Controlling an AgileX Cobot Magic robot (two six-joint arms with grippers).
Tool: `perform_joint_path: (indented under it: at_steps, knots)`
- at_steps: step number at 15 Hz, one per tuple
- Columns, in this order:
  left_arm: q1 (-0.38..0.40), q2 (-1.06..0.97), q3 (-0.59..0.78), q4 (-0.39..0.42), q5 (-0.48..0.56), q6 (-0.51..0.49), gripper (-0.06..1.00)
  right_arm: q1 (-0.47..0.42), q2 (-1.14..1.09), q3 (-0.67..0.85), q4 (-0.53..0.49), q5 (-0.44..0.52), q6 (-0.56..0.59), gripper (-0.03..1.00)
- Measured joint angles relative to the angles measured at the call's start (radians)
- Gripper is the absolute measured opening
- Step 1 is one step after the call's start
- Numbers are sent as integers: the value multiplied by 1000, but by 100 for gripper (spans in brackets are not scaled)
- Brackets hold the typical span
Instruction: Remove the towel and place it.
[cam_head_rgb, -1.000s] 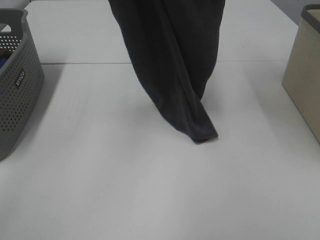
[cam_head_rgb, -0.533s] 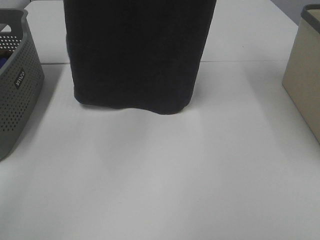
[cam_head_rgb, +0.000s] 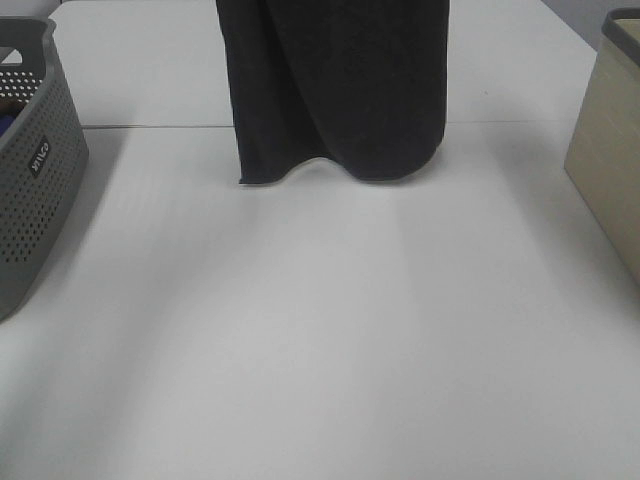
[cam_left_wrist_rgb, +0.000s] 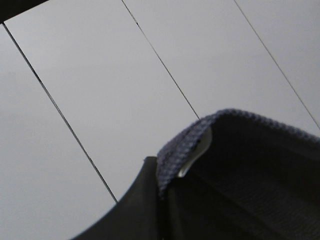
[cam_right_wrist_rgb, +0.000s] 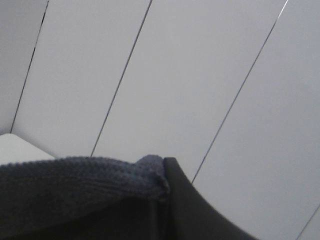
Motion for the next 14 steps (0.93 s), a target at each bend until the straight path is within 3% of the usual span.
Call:
perform_joint_path:
  at_steps: [4,9,14]
  knots:
    - [42,205,-258,-19,-57,0,0,-21,84,-1,0,-178,4,1]
    - [62,457,-601,-21,-70,0,0,-67,151,-5,27,-301,6,1]
    - [71,505,-666,-19,-62,-45,0,-74,167,-6,29,-314,6,1]
